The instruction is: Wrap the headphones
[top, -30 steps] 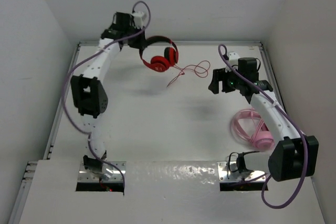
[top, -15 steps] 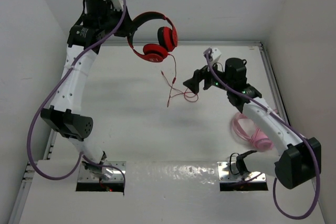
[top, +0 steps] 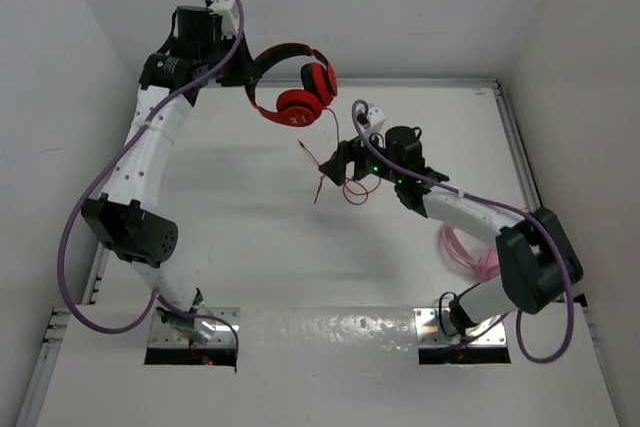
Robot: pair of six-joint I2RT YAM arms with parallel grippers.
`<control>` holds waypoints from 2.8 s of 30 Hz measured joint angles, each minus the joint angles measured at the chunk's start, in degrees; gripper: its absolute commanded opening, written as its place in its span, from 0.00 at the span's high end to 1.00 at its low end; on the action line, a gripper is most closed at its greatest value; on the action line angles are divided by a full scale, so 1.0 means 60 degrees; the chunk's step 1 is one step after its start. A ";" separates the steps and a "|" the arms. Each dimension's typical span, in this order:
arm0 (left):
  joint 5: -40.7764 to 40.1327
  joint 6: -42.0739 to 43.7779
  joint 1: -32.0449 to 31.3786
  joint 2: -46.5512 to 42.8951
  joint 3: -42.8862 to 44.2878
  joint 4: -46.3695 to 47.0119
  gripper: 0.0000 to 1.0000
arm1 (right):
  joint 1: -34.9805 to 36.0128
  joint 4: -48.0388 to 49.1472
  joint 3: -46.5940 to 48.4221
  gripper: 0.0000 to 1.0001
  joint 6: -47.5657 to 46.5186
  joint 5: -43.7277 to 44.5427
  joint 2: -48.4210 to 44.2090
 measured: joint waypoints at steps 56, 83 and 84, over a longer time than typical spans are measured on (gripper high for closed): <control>0.1763 0.4328 -0.2018 -0.0306 -0.2823 0.0055 1.00 | -0.0149 -0.8604 1.0123 1.00 -0.1705 0.5697 0.4299; -0.6863 -0.0393 -0.1938 0.0022 -0.2557 0.0025 1.00 | -0.0535 -1.4371 1.0805 1.00 -0.1300 0.3909 0.4466; -0.6940 -0.0521 -0.1938 0.0025 -0.2579 0.0022 1.00 | -0.0535 -1.4630 1.1143 1.00 -0.1231 0.3665 0.4612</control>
